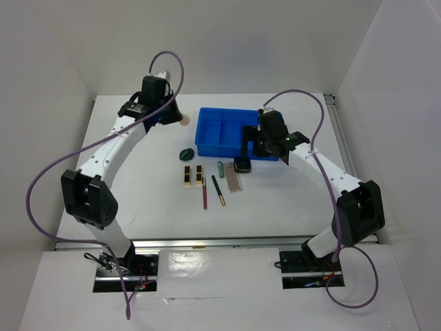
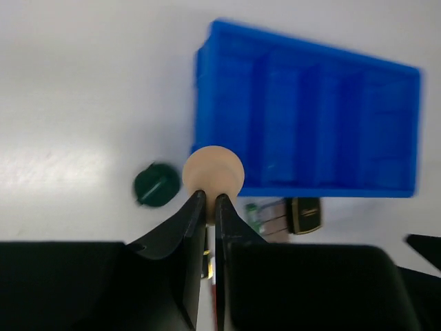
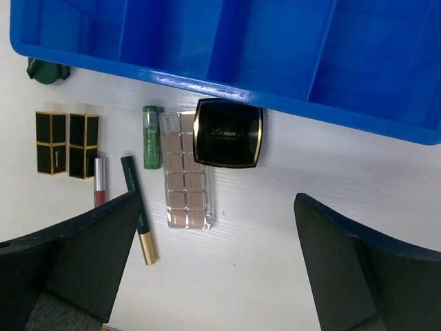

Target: Organize the makeup

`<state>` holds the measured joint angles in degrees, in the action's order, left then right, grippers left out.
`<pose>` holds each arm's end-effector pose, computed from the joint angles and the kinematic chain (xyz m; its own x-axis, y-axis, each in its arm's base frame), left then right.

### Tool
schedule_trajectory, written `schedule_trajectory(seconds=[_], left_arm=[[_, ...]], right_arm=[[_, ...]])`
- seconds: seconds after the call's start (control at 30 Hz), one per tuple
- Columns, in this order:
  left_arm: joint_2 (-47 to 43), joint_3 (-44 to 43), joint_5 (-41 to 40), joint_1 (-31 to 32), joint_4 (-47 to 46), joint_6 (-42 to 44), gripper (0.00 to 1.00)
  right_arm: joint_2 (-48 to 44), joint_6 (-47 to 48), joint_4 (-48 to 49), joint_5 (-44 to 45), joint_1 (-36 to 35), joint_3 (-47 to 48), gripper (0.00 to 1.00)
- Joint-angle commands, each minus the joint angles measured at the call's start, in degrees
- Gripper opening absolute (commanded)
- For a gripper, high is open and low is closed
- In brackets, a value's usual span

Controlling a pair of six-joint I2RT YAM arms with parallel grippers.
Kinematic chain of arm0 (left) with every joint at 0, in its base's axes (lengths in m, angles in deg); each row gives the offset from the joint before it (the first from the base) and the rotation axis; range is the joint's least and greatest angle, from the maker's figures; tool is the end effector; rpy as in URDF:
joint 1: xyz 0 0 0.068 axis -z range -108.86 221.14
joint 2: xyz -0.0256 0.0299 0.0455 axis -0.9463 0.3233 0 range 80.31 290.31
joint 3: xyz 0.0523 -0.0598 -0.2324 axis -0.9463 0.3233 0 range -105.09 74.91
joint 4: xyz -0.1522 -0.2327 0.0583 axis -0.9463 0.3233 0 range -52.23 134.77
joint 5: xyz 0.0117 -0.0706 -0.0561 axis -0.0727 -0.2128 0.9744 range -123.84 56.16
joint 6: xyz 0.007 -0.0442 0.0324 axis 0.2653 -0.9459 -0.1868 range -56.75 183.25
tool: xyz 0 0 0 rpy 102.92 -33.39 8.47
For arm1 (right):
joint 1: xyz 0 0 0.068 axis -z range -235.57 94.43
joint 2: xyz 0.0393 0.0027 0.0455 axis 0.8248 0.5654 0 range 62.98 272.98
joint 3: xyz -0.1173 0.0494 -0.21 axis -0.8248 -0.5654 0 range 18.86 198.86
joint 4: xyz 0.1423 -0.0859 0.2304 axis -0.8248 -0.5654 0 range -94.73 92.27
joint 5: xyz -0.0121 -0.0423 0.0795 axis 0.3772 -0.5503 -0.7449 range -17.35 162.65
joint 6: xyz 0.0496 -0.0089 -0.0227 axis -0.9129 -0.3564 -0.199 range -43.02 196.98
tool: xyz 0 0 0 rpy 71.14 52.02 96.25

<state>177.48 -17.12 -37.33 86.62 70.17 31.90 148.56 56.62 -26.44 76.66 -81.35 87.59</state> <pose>0.3969 -0.1076 0.3151 -0.6158 -0.3683 -0.6965 -0.1178 0.9171 -0.3809 0.3205 0.1519 0.2485 -0.7383 0.0288 -0.6738 -0.1416 0.9702 0.1967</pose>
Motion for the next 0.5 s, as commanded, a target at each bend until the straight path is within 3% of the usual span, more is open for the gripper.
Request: schedule_trajectory(seconds=[0.0,0.33,0.4,0.43,0.47], left_arm=[[3.5,-7.3,6.9,3.6,-2.7,3.1,0.20],[22.6,-27.1,6.4,5.4,0.5,3.0,0.22],[24.3,-29.5,6.9,5.4,1.0,3.0,0.32],[24.8,-30.1,6.9,6.0,1.0,3.0,0.55],[25.3,-30.1,7.4,6.0,1.5,3.0,0.63]], right_arm=[[-1.0,-1.5,0.2,-1.4,0.5,0.4,1.00],[-7.4,-1.5,-2.7,0.4,1.0,0.4,1.00],[-8.2,-1.5,-3.3,1.0,1.5,-0.8,1.00],[-8.8,-1.5,-3.3,1.0,1.5,-0.8,1.00],[-8.9,-1.5,-3.9,1.6,1.5,-0.8,1.00]])
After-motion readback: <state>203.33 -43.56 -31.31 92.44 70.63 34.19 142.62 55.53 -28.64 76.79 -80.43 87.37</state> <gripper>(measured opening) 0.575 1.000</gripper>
